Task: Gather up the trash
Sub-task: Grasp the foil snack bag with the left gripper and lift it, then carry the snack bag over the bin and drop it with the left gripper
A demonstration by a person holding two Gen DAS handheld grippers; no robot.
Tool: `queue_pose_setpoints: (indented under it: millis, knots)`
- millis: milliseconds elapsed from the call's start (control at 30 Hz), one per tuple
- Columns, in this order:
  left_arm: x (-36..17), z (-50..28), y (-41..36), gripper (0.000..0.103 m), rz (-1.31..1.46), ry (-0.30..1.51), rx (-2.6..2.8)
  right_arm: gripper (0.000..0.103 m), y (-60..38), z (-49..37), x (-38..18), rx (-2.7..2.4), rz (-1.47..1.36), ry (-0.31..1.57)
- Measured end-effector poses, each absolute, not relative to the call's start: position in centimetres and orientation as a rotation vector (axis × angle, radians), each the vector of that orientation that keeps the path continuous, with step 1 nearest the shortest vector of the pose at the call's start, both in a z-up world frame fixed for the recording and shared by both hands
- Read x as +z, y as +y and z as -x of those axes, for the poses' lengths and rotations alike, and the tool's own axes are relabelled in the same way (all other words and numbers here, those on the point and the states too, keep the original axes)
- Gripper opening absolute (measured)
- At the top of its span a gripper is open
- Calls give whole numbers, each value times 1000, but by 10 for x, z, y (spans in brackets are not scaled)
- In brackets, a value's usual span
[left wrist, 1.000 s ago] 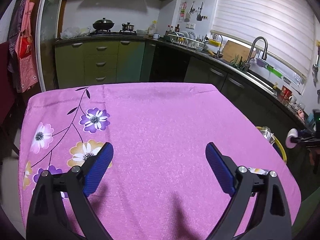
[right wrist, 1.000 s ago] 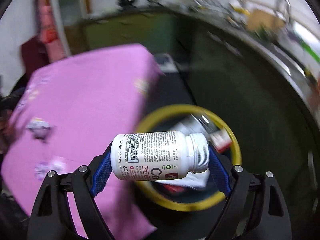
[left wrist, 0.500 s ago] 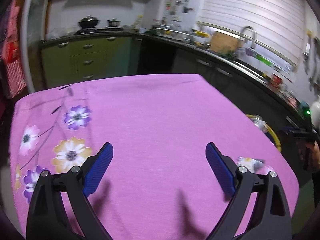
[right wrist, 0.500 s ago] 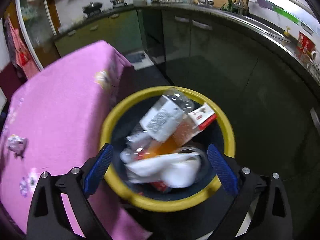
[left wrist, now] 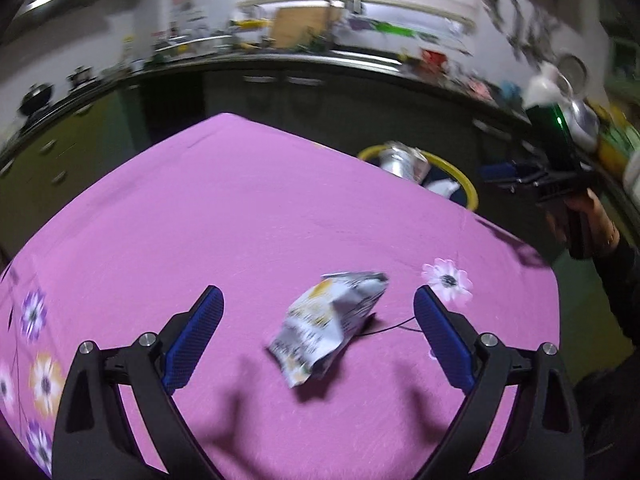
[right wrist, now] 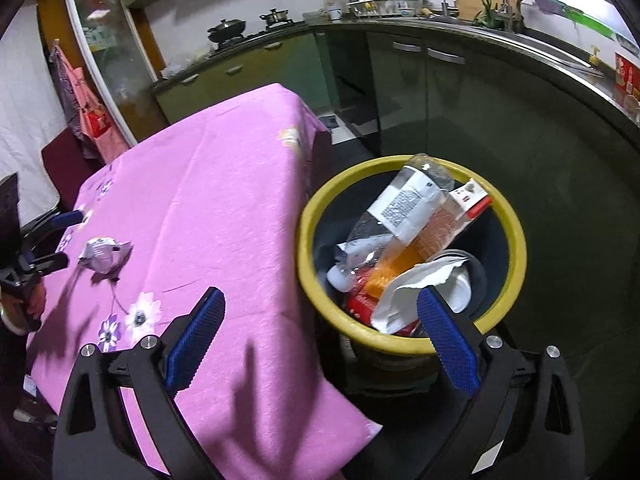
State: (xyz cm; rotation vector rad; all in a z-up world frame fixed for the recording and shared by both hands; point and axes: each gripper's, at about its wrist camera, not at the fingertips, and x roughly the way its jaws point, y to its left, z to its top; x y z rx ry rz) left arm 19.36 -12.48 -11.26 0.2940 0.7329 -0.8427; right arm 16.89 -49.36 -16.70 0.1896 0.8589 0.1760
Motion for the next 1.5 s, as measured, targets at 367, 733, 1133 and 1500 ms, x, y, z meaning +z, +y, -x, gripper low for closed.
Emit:
queue_pose_setpoints:
  millis: [367, 733, 1133, 1500]
  knots:
    - [-144, -218, -155, 54, -358, 903, -976, 95, -491, -168, -174, 205, -214, 861]
    - [-143, -210, -149, 34, -324, 904, -992, 95, -482, -170, -174, 223, -214, 863]
    - [-82, -201, -209, 34, -346, 847, -1099, 95, -518, -130, -133, 92, -249, 741]
    - [-77, -229, -373, 34, -421, 908, -1244, 96, -586, -73, -140, -48, -361, 712]
